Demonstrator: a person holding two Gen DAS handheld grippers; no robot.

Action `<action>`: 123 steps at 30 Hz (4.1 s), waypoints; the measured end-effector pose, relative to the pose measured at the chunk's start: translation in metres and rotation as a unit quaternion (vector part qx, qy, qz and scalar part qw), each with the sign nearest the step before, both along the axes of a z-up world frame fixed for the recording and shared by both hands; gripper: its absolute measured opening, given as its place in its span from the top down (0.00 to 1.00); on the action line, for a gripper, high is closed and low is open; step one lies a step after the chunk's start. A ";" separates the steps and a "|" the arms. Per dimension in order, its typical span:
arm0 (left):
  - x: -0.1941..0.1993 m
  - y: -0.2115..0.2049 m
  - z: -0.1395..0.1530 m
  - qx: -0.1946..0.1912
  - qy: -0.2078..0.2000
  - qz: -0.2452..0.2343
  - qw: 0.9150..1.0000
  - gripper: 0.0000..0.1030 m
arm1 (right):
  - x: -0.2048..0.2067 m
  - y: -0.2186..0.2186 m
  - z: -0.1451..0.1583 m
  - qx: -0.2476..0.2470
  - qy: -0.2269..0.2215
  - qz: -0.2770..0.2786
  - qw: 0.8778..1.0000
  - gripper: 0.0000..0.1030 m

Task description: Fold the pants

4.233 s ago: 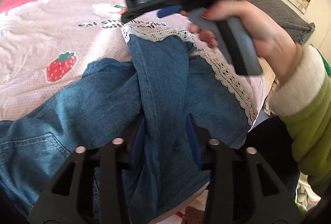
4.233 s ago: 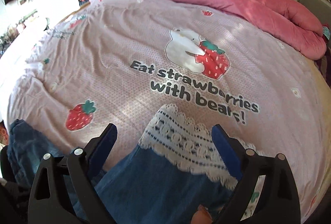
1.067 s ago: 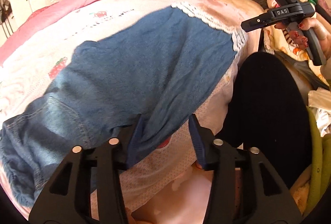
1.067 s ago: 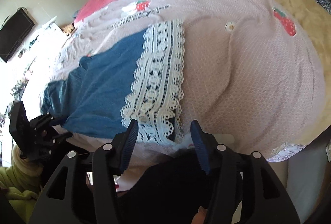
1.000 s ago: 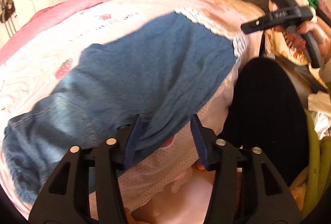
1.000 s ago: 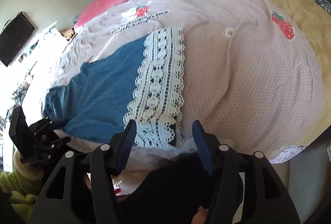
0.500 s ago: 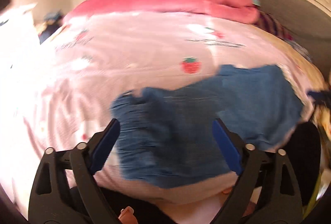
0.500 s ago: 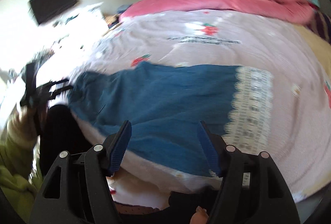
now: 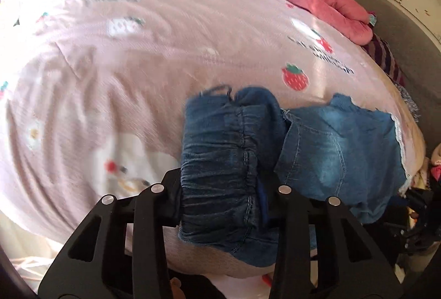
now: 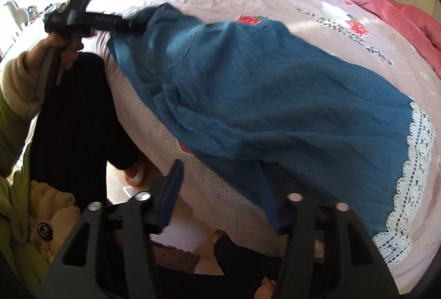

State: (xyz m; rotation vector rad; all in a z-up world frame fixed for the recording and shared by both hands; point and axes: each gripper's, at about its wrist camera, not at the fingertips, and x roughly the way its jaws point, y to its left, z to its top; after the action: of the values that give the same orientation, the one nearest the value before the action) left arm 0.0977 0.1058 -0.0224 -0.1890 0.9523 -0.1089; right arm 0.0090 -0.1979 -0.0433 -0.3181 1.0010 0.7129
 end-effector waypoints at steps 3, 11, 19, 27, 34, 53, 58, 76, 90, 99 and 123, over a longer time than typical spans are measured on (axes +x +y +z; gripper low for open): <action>-0.003 0.011 0.007 0.003 -0.003 0.009 1.000 0.70 | 0.002 0.007 -0.008 0.002 0.019 0.002 1.000 0.55; -0.012 0.023 -0.015 -0.013 0.025 0.021 0.999 0.67 | 0.011 0.006 -0.024 0.016 0.061 -0.022 0.998 0.51; -0.024 0.029 -0.006 -0.010 0.013 0.036 0.999 0.55 | 0.002 -0.031 0.012 0.083 0.030 -0.061 0.994 0.48; -0.046 0.019 0.043 0.024 -0.053 0.039 0.998 0.38 | 0.003 -0.122 0.046 0.128 -0.021 -0.199 0.971 0.35; -0.042 -0.030 0.079 0.025 -0.103 -0.025 0.994 0.22 | 0.008 -0.181 0.040 0.135 -0.017 -0.298 0.945 0.31; 0.105 -0.168 -0.005 0.007 0.033 -0.203 0.979 0.31 | 0.093 -0.124 0.057 0.079 -0.080 -0.229 0.967 0.25; 0.125 -0.182 -0.022 -0.005 0.065 -0.226 0.972 0.64 | 0.124 -0.138 0.057 0.059 -0.107 -0.276 0.953 0.25; 0.140 -0.182 -0.030 0.001 0.019 -0.212 0.977 0.92 | 0.155 -0.193 0.009 0.130 0.002 -0.330 0.935 0.25; 0.120 -0.178 -0.030 0.043 0.011 -0.218 0.975 0.85 | 0.167 -0.185 0.014 0.123 -0.004 -0.293 0.948 0.74; 0.122 -0.178 -0.037 0.041 0.001 -0.217 0.975 0.82 | 0.174 -0.162 0.000 0.005 -0.059 -0.283 0.957 0.71; -0.006 -0.046 0.041 -0.001 -0.114 -0.043 0.993 0.15 | 0.021 -0.215 0.023 0.152 -0.053 -0.380 0.911 0.23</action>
State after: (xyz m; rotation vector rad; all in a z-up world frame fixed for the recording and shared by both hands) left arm 0.0918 0.0595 0.0184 -0.1334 0.7329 -0.2063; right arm 0.0300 -0.4126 -0.0207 0.3050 0.8031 0.1244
